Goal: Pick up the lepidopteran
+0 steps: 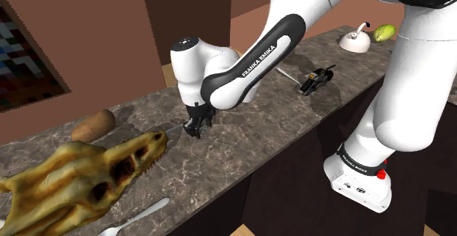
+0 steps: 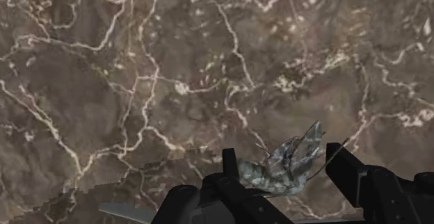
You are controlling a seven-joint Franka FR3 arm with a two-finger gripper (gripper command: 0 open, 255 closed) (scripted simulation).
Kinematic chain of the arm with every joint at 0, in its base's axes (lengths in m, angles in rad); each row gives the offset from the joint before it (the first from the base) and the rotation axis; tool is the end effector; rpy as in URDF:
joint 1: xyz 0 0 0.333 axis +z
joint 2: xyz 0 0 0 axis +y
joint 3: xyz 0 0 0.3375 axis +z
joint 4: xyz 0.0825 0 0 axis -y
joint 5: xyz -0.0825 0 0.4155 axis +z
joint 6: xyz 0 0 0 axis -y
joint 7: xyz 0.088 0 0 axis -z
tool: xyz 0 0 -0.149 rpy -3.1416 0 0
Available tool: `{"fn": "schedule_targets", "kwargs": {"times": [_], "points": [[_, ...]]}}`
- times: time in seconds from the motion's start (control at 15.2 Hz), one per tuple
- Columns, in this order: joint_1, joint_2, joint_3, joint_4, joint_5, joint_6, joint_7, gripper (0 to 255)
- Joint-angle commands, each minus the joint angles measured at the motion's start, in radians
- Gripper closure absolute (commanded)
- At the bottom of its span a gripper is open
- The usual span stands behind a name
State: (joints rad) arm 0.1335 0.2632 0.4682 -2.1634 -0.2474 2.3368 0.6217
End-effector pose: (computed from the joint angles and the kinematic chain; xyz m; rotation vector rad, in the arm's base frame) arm 0.4830 0.3217 0.2375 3.0584 0.2241 -0.0168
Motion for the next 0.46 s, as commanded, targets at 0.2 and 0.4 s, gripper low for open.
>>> {"fn": "schedule_targets", "kwargs": {"times": [0.2, 0.4], "points": [[-0.011, -0.049, 0.014, 0.015, 0.039, -0.057, -0.030, 255], [-0.013, -0.060, 0.016, 0.019, 0.047, -0.070, -0.036, 255]]}}
